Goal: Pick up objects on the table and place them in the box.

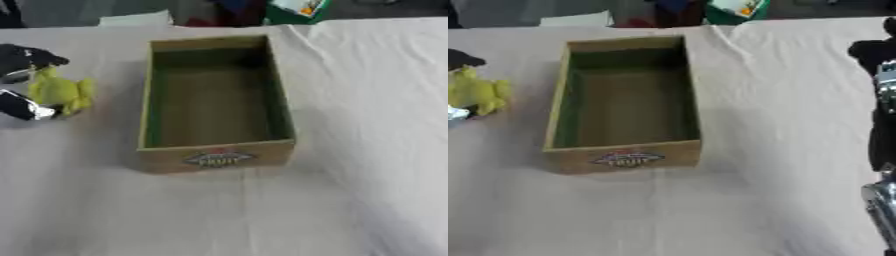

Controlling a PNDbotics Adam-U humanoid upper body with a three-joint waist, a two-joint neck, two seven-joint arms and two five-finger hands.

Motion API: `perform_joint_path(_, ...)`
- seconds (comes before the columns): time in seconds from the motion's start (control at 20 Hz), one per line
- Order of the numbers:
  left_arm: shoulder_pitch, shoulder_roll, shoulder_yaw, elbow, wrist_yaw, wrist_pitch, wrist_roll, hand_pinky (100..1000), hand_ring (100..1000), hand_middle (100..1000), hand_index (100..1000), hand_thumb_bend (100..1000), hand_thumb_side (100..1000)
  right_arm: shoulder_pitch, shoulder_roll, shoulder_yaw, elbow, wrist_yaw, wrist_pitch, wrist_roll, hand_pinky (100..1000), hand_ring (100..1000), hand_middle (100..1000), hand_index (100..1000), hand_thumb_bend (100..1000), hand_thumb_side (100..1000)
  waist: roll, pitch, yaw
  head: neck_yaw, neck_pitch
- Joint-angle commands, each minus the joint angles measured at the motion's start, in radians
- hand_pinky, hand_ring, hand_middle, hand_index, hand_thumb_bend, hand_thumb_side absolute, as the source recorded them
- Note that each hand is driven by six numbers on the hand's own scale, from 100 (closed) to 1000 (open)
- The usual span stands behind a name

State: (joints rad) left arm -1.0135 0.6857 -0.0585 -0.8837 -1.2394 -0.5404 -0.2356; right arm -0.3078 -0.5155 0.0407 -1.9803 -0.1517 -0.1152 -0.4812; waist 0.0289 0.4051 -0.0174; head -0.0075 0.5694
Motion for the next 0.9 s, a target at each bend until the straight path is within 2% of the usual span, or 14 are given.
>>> perform_joint_path(0.05,-0.023,0.024,0.015,0.004,0.0,0.004,0.006,613,795,820,1000,319,600,-0.009,-0.022,-0.003,-0.02,0.0,-0.001,0.003,908,771,653,892,100,703,0.0,-0.017,-0.004,0.008,-0.013)
perform_joint_path(0.15,-0.021,0.023,0.014,0.012,-0.005,0.005,-0.007,610,795,815,984,301,578,-0.009,-0.021,-0.004,-0.02,0.001,-0.002,0.003,908,771,653,893,100,691,0.0,-0.016,-0.007,0.011,-0.013)
perform_joint_path(0.35,-0.019,0.021,0.016,0.025,-0.005,0.001,-0.055,587,773,763,809,192,513,-0.006,-0.019,-0.004,-0.02,0.002,-0.002,0.002,908,771,650,893,100,676,0.0,-0.014,-0.01,0.017,-0.013)
perform_joint_path(0.5,-0.017,0.021,0.019,0.025,0.01,0.001,-0.078,552,734,690,726,100,504,-0.004,-0.017,-0.006,-0.02,0.002,-0.002,-0.002,908,772,648,893,100,672,-0.001,-0.015,-0.011,0.018,-0.011)
perform_joint_path(0.75,-0.014,0.024,0.019,0.005,0.028,0.02,-0.04,490,674,619,667,100,481,0.002,-0.013,-0.006,-0.02,0.001,0.001,-0.009,909,772,648,894,100,667,0.0,-0.018,-0.009,0.016,-0.009)
perform_joint_path(0.85,-0.013,0.026,0.017,-0.003,0.029,0.027,-0.011,466,644,598,662,100,417,0.004,-0.012,-0.007,-0.02,0.002,0.001,-0.01,909,773,647,894,100,668,0.0,-0.02,-0.008,0.014,-0.008)
perform_joint_path(0.9,-0.012,0.027,0.016,-0.007,0.029,0.03,0.006,457,635,590,660,100,353,0.005,-0.012,-0.007,-0.02,0.002,0.001,-0.011,909,773,647,894,100,668,0.0,-0.021,-0.008,0.014,-0.006)
